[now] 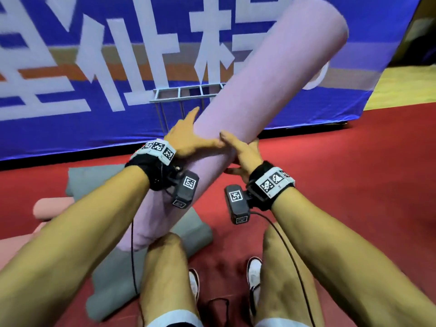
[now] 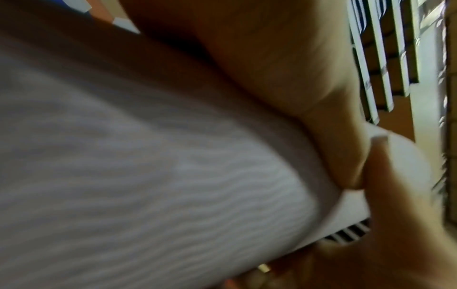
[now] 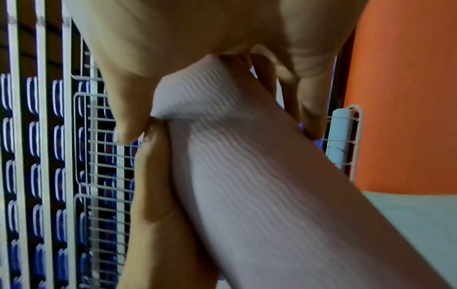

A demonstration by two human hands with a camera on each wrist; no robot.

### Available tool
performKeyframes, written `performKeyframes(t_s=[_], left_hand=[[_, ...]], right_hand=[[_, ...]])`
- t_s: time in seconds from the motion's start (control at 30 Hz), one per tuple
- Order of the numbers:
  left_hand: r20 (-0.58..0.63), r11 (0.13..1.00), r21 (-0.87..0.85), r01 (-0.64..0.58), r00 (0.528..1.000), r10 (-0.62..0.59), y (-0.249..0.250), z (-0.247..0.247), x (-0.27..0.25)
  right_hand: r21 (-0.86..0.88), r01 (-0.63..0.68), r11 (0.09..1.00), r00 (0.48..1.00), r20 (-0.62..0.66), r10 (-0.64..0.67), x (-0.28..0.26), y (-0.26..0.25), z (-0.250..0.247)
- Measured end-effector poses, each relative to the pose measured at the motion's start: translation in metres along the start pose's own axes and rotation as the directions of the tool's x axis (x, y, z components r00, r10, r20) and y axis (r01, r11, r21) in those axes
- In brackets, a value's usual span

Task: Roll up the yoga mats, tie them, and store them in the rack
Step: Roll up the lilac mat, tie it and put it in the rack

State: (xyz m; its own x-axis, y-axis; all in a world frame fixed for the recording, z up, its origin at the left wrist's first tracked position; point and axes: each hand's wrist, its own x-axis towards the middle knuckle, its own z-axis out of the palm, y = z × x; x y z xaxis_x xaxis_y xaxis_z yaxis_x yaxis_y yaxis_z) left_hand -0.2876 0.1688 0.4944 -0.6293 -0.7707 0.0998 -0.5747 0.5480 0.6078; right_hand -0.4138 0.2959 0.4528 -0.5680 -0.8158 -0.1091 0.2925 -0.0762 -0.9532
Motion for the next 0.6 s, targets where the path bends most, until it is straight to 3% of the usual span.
performKeyframes(t_s=[0.13,0.27,0.43,0.6], left_hand=[[0.095,0.996,-0.053,-0.075,0.992,0.079,0.014,-0.012,0.022],[0.132,0.984,-0.129,-0.122,0.981,0.139,0.020,0.008,0.034],[0.183,0.935,-0.157,-0.319,0.921,0.345,0.037,0.024,0.048],[0.191,0.926,-0.113,-0.361,0.906,0.377,0.040,0.037,0.071]], right_hand=[[0.054,0.062,0.997,0.998,0.004,-0.062,0.006,-0.015,-0.005],[0.060,0.000,0.998,1.000,-0.015,0.001,0.009,-0.003,-0.024],[0.050,-0.039,0.998,0.999,-0.034,0.040,0.014,0.006,-0.050],[0.066,0.011,0.998,0.999,-0.039,-0.009,0.034,0.005,-0.061]])
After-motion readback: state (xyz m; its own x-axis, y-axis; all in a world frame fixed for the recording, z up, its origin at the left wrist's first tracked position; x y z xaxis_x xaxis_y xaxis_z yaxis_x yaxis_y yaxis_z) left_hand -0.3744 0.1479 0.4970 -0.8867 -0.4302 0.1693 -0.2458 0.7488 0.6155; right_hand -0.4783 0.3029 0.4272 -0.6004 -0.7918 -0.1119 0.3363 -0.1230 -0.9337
